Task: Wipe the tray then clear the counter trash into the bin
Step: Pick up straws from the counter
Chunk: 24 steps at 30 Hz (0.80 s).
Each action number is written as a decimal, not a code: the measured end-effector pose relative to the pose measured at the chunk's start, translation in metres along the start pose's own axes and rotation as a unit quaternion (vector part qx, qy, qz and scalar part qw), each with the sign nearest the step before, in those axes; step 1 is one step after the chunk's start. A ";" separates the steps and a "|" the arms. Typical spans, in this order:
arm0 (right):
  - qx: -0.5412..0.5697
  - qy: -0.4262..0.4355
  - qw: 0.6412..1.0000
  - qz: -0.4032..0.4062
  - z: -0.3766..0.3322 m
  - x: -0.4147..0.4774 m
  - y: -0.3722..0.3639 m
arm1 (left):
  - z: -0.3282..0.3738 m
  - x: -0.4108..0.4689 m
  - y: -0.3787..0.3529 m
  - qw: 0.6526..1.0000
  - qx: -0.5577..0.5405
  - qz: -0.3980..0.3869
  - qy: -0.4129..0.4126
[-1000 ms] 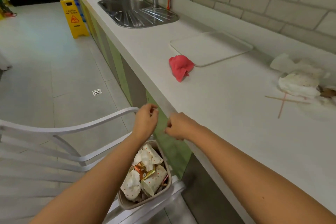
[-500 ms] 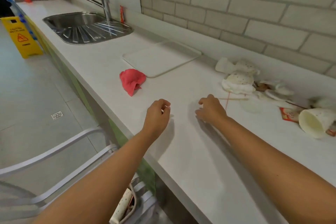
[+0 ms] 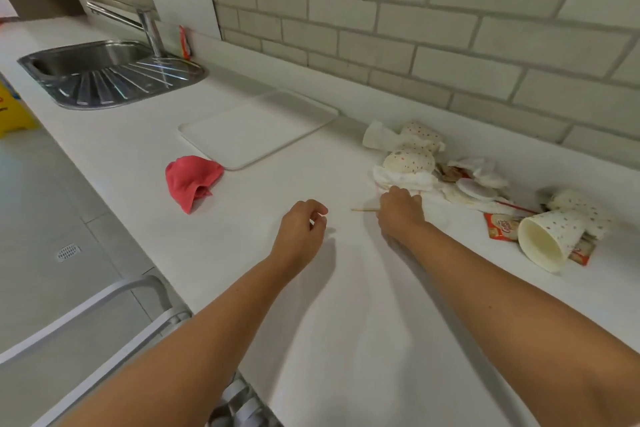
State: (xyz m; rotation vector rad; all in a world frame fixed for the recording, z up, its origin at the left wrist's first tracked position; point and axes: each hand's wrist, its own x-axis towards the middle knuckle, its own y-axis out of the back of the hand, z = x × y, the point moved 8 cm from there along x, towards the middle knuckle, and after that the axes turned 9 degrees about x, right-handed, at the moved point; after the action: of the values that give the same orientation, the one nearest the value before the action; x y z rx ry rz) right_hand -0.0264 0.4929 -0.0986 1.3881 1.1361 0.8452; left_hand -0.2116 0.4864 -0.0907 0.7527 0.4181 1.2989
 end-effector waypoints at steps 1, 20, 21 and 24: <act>-0.011 0.015 1.000 0.008 -0.003 -0.002 0.002 | 0.004 0.004 -0.003 1.000 0.002 -0.002 -0.003; 0.137 0.017 0.980 -0.143 0.046 -0.046 -0.025 | 0.111 0.096 -0.099 0.971 0.185 -0.043 -0.146; 0.140 0.018 0.978 -0.153 0.053 -0.049 -0.023 | 0.113 0.100 -0.104 0.967 0.199 -0.051 -0.148; 0.173 0.022 0.970 -0.172 0.083 -0.055 -0.014 | 0.114 0.107 -0.124 0.956 0.240 -0.092 -0.144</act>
State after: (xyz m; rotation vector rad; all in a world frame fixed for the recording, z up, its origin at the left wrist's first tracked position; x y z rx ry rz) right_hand 0.0335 0.4146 -0.1187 1.3967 1.5584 0.4431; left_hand -0.0217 0.5493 -0.0843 1.2614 0.5608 0.8981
